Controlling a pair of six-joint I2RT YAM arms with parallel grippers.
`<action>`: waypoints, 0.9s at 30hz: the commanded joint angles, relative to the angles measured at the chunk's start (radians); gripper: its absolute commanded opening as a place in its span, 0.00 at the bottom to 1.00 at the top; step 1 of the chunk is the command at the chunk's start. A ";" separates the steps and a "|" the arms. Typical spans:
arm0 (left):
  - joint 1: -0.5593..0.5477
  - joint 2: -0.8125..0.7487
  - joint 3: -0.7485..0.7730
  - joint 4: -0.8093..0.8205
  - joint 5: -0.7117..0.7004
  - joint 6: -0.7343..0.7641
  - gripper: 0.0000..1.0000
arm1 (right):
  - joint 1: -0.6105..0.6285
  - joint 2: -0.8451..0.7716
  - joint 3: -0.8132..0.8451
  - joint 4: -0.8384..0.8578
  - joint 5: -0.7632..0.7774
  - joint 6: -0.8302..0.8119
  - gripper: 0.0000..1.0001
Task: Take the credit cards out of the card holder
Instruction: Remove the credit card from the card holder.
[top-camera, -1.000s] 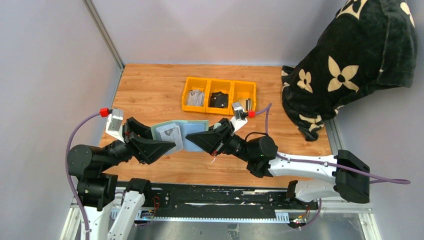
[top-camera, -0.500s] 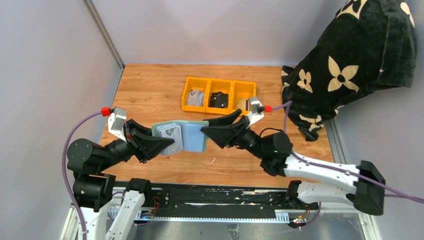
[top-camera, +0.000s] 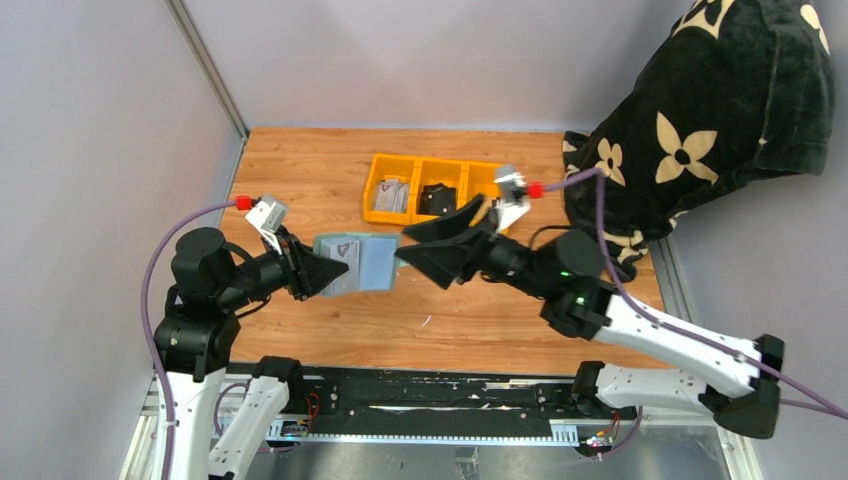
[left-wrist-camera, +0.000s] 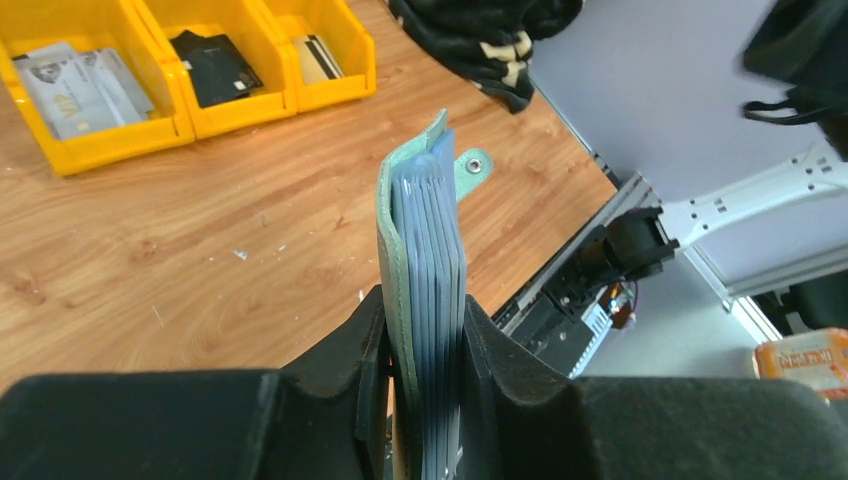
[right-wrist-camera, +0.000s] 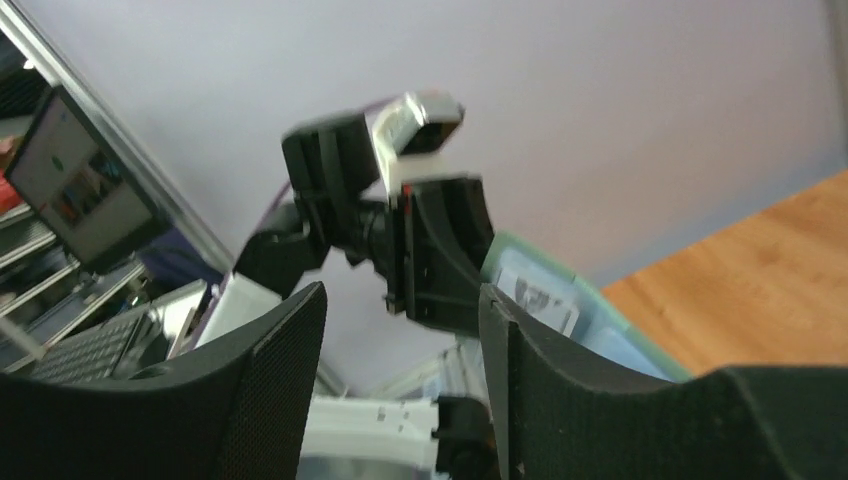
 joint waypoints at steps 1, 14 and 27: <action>-0.001 0.005 0.005 0.002 0.129 0.043 0.08 | -0.006 0.126 0.000 0.009 -0.231 0.122 0.57; -0.002 -0.005 0.028 0.128 0.293 -0.116 0.05 | -0.009 0.212 -0.082 0.098 -0.310 0.235 0.50; -0.002 -0.044 -0.007 0.302 0.382 -0.317 0.03 | -0.009 0.201 -0.086 0.068 -0.262 0.184 0.44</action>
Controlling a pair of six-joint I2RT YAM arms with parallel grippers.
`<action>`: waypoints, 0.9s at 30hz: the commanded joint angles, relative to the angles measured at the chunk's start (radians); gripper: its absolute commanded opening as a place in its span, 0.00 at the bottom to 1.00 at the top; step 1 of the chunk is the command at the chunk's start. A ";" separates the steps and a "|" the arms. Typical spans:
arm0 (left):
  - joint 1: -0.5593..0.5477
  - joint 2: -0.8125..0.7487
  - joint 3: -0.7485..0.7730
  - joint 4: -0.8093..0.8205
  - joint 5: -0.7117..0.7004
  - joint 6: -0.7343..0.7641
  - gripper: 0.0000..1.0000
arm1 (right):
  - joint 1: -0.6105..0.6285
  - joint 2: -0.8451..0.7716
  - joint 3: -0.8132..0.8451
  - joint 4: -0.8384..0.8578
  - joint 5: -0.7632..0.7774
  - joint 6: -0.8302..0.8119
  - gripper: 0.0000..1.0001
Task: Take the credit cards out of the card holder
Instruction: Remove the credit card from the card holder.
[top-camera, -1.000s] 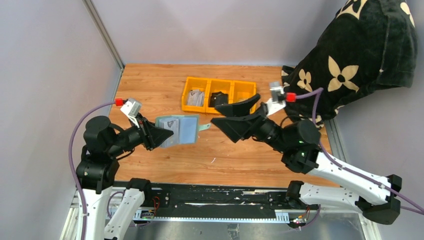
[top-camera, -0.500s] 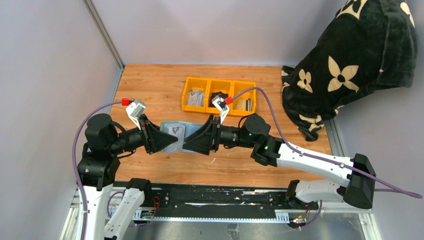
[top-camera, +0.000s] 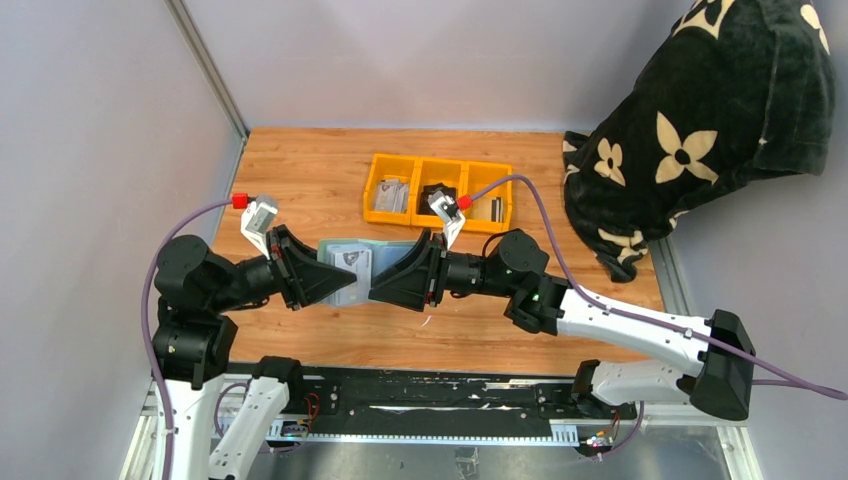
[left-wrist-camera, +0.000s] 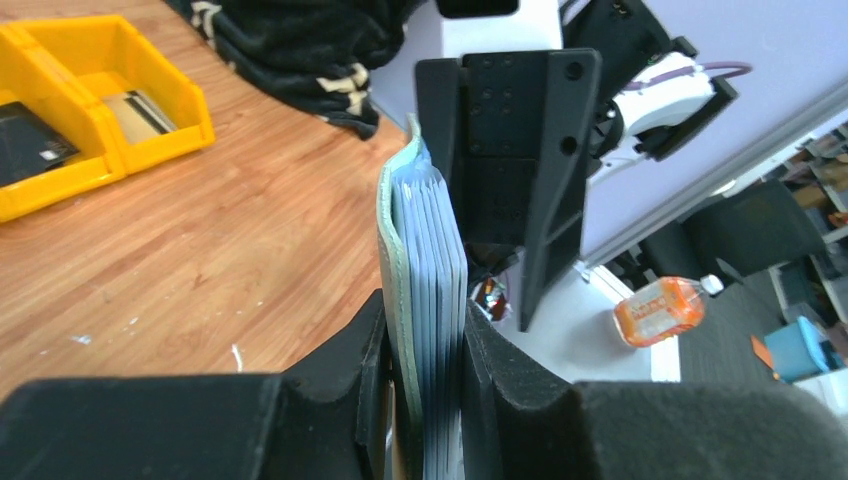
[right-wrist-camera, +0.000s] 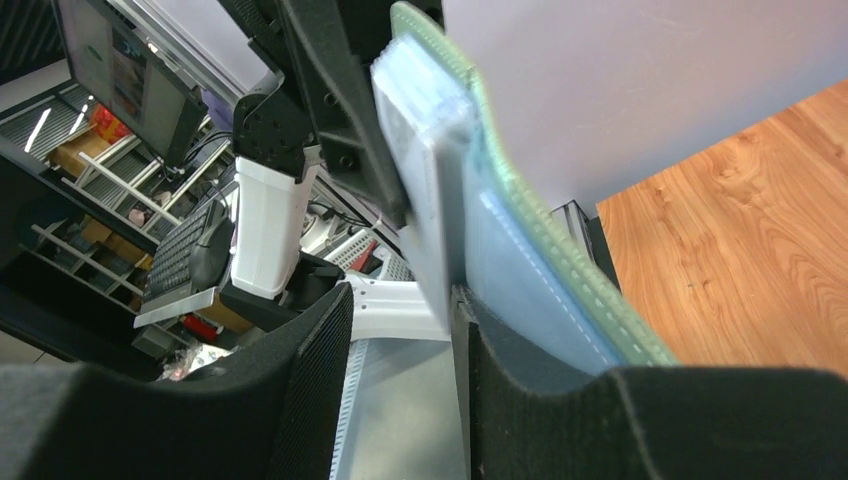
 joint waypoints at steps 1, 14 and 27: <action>-0.002 -0.029 -0.008 0.104 0.105 -0.103 0.04 | -0.008 -0.008 -0.001 -0.029 0.044 -0.041 0.44; -0.002 -0.064 -0.063 0.172 0.090 -0.187 0.14 | -0.001 0.061 0.078 -0.024 0.039 -0.032 0.33; -0.002 -0.106 -0.141 0.300 0.147 -0.319 0.57 | 0.008 0.045 0.021 0.086 0.077 0.005 0.02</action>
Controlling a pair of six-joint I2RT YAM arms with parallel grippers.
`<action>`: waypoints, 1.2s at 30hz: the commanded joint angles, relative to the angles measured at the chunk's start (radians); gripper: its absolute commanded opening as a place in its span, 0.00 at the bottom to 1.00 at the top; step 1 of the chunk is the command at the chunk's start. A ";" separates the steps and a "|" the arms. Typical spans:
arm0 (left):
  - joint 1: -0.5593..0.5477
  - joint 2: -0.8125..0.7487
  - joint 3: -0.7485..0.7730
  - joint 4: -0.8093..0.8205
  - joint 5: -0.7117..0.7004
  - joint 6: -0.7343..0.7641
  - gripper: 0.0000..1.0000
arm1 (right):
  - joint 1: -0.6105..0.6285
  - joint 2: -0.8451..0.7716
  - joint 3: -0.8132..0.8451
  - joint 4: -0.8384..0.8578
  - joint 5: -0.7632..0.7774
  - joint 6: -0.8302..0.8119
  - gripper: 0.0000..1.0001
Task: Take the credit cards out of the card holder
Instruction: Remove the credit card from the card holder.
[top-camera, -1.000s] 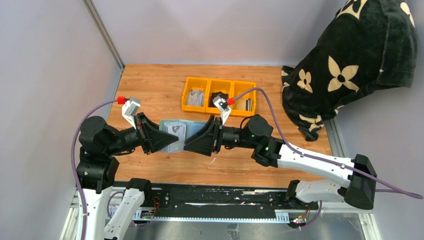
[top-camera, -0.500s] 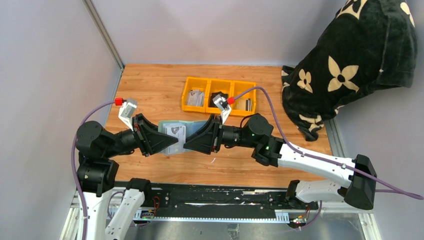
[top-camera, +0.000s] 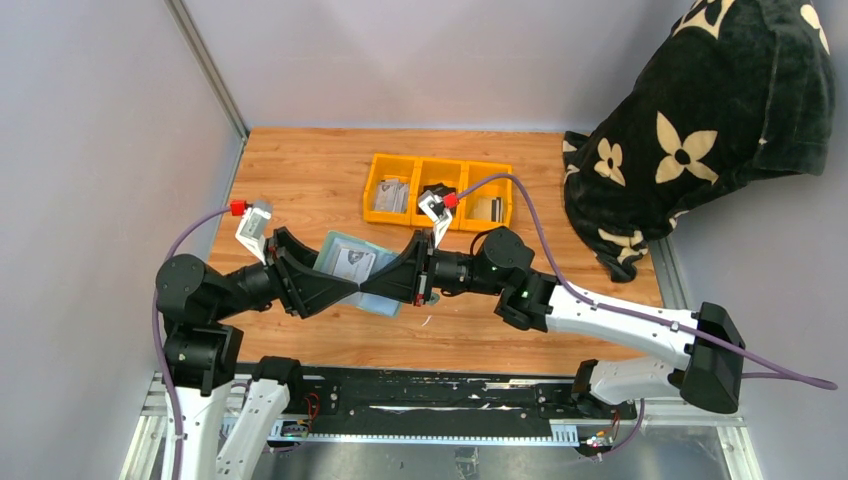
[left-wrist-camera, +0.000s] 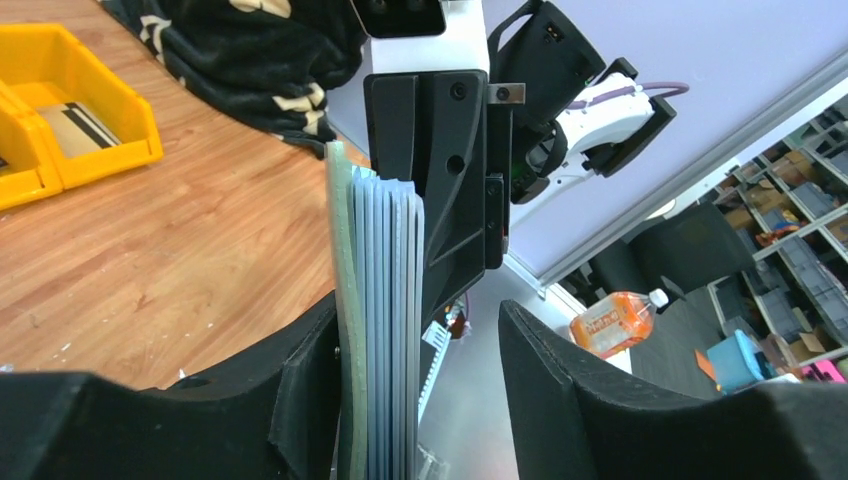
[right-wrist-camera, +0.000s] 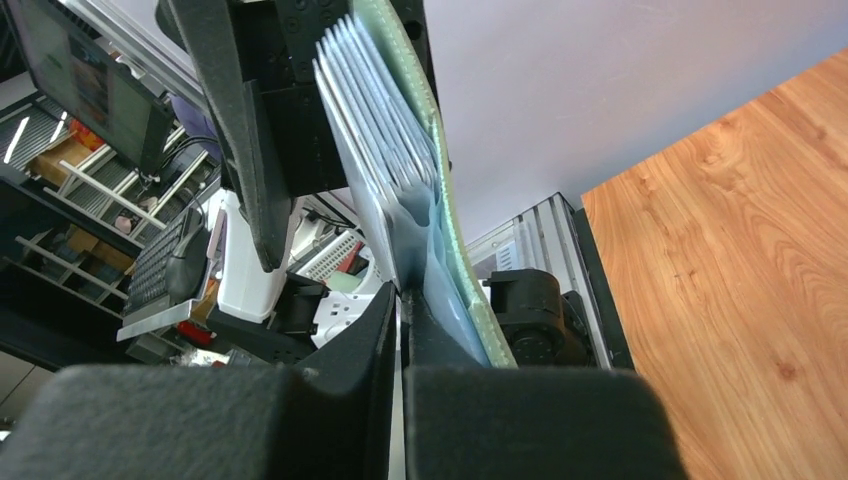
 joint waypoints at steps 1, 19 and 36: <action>-0.013 -0.033 -0.036 0.101 0.108 -0.116 0.58 | 0.002 -0.013 -0.023 0.130 0.036 0.019 0.01; -0.013 -0.020 -0.037 0.239 0.144 -0.261 0.30 | 0.002 -0.083 -0.164 0.260 0.034 0.062 0.00; -0.013 -0.018 -0.015 0.221 0.134 -0.238 0.12 | -0.011 -0.044 -0.134 0.384 -0.006 0.130 0.19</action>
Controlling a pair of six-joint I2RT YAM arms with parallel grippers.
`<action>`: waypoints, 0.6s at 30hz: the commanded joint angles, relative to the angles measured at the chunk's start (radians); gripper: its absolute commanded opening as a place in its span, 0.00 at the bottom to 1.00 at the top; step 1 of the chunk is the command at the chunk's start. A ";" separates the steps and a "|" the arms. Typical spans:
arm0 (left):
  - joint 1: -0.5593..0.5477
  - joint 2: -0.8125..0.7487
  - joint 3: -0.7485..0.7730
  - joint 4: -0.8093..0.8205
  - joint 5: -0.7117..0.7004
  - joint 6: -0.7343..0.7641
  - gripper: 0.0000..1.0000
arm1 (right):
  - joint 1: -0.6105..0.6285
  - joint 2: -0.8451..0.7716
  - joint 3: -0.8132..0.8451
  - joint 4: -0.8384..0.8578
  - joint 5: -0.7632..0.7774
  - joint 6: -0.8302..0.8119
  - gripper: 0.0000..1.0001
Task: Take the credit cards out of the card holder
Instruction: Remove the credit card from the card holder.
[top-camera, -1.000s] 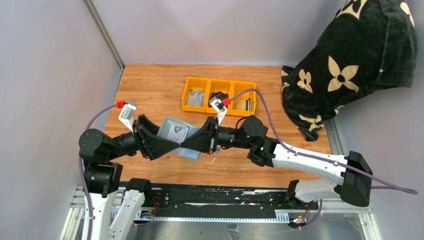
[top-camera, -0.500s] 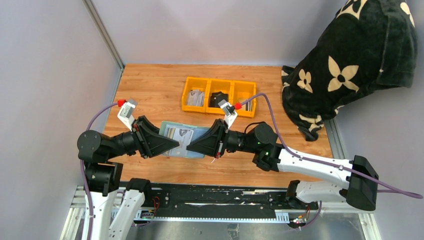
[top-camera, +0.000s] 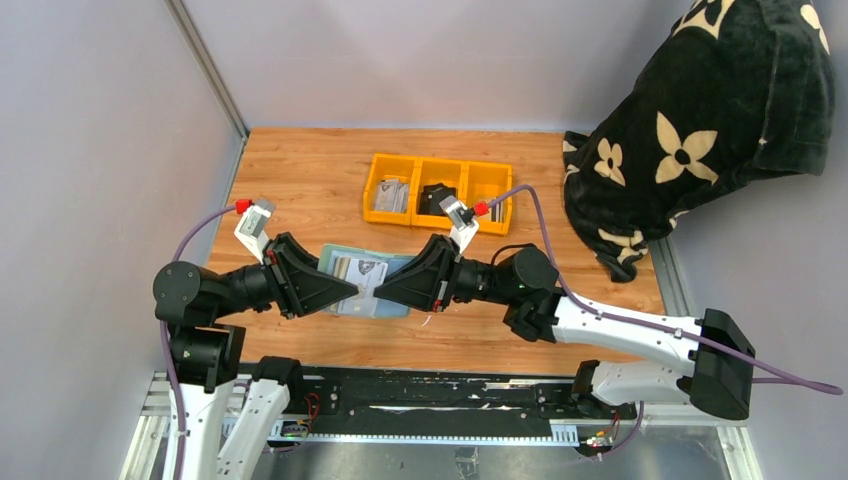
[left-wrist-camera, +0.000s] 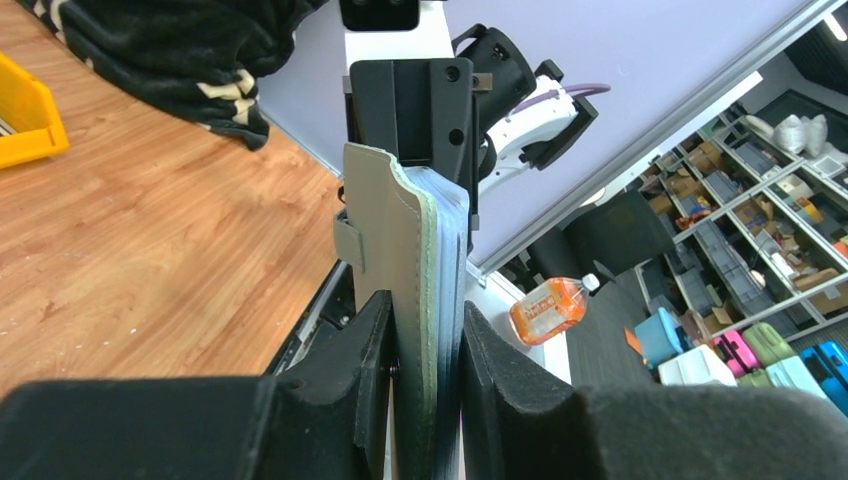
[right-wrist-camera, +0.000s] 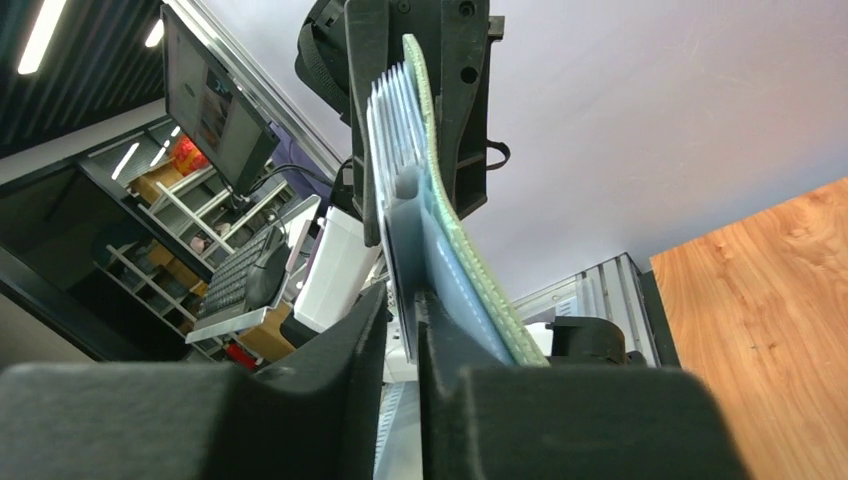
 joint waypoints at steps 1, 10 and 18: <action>-0.010 -0.006 0.042 0.024 0.046 -0.013 0.12 | -0.018 0.035 0.016 0.096 0.007 0.050 0.16; -0.009 0.002 0.071 0.013 0.052 -0.009 0.11 | -0.026 0.021 -0.061 0.190 0.018 0.092 0.00; -0.009 0.010 0.081 0.016 0.045 -0.009 0.11 | -0.026 -0.006 -0.067 0.147 0.014 0.066 0.00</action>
